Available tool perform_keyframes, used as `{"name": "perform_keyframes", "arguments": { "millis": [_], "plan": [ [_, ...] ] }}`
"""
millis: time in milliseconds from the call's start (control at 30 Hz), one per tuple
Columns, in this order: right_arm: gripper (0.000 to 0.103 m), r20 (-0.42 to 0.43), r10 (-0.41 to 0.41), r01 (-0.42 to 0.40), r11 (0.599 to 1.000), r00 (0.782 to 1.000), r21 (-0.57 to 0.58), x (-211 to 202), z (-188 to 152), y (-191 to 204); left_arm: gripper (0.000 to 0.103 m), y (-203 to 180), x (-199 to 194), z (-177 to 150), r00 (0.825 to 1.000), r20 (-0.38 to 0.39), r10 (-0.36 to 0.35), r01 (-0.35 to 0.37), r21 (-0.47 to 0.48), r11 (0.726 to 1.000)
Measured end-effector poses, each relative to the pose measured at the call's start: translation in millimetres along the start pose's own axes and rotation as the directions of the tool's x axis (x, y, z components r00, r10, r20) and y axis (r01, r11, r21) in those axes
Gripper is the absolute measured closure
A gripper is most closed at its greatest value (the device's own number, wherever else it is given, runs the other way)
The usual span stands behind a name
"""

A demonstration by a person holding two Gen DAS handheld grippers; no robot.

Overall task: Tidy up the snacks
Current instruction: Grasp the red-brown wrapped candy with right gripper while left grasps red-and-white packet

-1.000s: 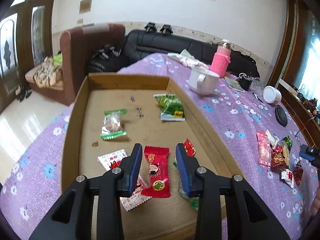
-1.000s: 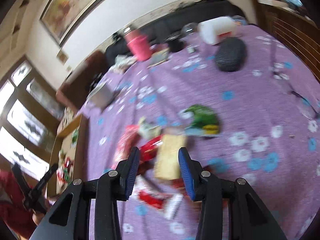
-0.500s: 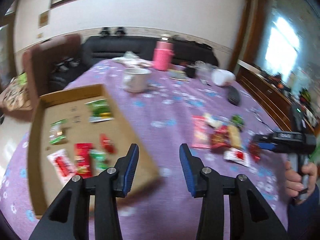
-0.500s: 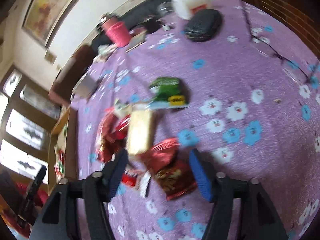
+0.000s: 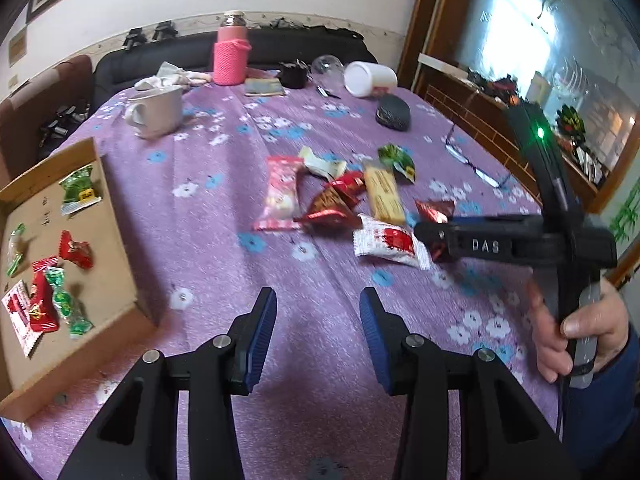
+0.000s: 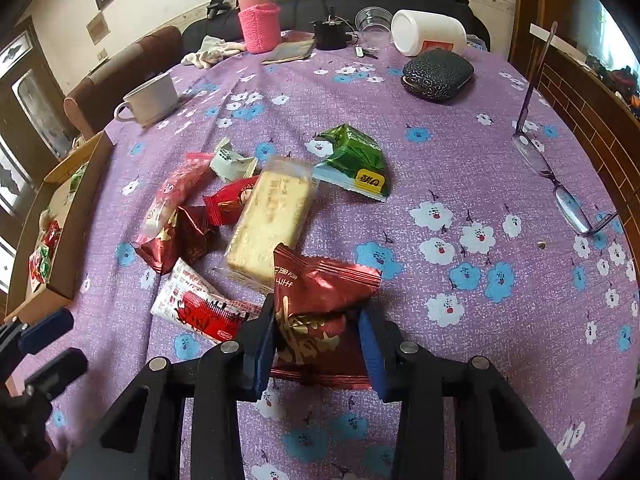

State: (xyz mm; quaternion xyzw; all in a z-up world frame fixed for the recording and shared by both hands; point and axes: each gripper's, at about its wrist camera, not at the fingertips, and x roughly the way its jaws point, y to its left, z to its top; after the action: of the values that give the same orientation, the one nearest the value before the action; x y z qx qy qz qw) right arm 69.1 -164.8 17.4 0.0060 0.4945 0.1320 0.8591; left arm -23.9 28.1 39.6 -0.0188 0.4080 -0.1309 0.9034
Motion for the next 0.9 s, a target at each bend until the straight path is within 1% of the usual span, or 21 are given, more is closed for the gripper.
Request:
{"name": "perform_keyframes", "arguments": {
  "millis": [67, 133, 167, 200, 233, 267, 300, 333, 433, 500, 567, 633, 733, 767, 833, 900],
  "plan": [
    [0.063, 0.001, 0.012, -0.012, 0.999, 1.0, -0.039, 0, -2, 11, 0.061, 1, -1, -1, 1.0, -0.003, 0.004, -0.004, -0.002, 1.0],
    [0.063, -0.008, 0.056, -0.056, 0.994, 0.998, -0.096, 1, -3, 29, 0.061, 6, -1, 0, 1.0, -0.007, 0.005, -0.006, -0.021, 1.0],
    [0.063, -0.018, 0.089, -0.091, 0.987, 0.996, -0.134, 1, -6, 39, 0.061, 9, -1, 0, 1.0, -0.011, 0.006, -0.007, -0.031, 0.999],
    [0.063, -0.034, 0.146, -0.15, 0.976, 0.989, -0.156, 0, -9, 47, 0.061, 12, 0, 0, 1.0, -0.016, 0.006, -0.007, -0.046, 0.999],
    [0.063, -0.054, 0.209, -0.215, 0.964, 0.976, -0.156, -1, -11, 51, 0.061, 17, 0, 1, 1.0, -0.025, 0.004, -0.005, -0.061, 0.998],
    [0.063, -0.075, 0.284, -0.292, 0.947, 0.956, -0.135, -2, -11, 52, 0.061, 20, 1, 1, 1.0, -0.031, 0.001, -0.003, -0.074, 0.997],
    [0.063, -0.073, 0.307, -0.314, 0.942, 0.949, -0.121, -3, -11, 50, 0.061, 23, 2, 1, 0.999, -0.038, -0.001, -0.002, -0.084, 0.996],
    [0.063, -0.06, 0.312, -0.317, 0.942, 0.948, -0.107, -5, -9, 46, 0.061, 26, 3, 1, 0.999, -0.047, -0.003, -0.001, -0.101, 0.995],
    [0.063, -0.002, 0.276, -0.276, 0.961, 0.961, -0.022, -10, -4, 23, 0.06, 31, 8, 2, 0.997, -0.072, -0.025, 0.015, -0.137, 0.99],
    [0.063, 0.014, 0.275, -0.275, 0.961, 0.961, 0.04, -10, -2, 9, 0.06, 30, 10, 5, 0.996, -0.084, -0.03, 0.018, -0.142, 0.99],
    [0.064, 0.021, 0.282, -0.283, 0.955, 0.959, 0.093, -10, -2, -2, 0.058, 24, 12, 12, 0.995, -0.095, -0.036, 0.024, -0.124, 0.992],
    [0.064, 0.027, 0.288, -0.289, 0.948, 0.957, 0.131, -8, 0, -6, 0.045, 13, 13, 21, 0.995, -0.095, -0.036, 0.03, -0.069, 0.997],
    [0.064, 0.028, 0.291, -0.291, 0.94, 0.956, 0.176, -9, 0, -14, 0.037, -6, 12, 35, 0.998, -0.066, -0.001, 0.004, 0.047, 0.999],
    [0.064, 0.027, 0.293, -0.293, 0.938, 0.956, 0.185, -10, -1, -15, 0.037, -10, 14, 39, 0.998, -0.065, -0.003, 0.008, 0.075, 0.997],
    [0.064, 0.024, 0.302, -0.3, 0.933, 0.953, 0.199, -10, -1, -17, 0.037, -19, 27, 49, 0.996, -0.085, -0.04, 0.05, 0.13, 0.99],
    [0.064, 0.021, 0.3, -0.298, 0.933, 0.954, 0.201, -9, 0, -18, 0.037, -19, 43, 54, 0.993, -0.111, -0.046, 0.062, 0.145, 0.987]
  ]
}}
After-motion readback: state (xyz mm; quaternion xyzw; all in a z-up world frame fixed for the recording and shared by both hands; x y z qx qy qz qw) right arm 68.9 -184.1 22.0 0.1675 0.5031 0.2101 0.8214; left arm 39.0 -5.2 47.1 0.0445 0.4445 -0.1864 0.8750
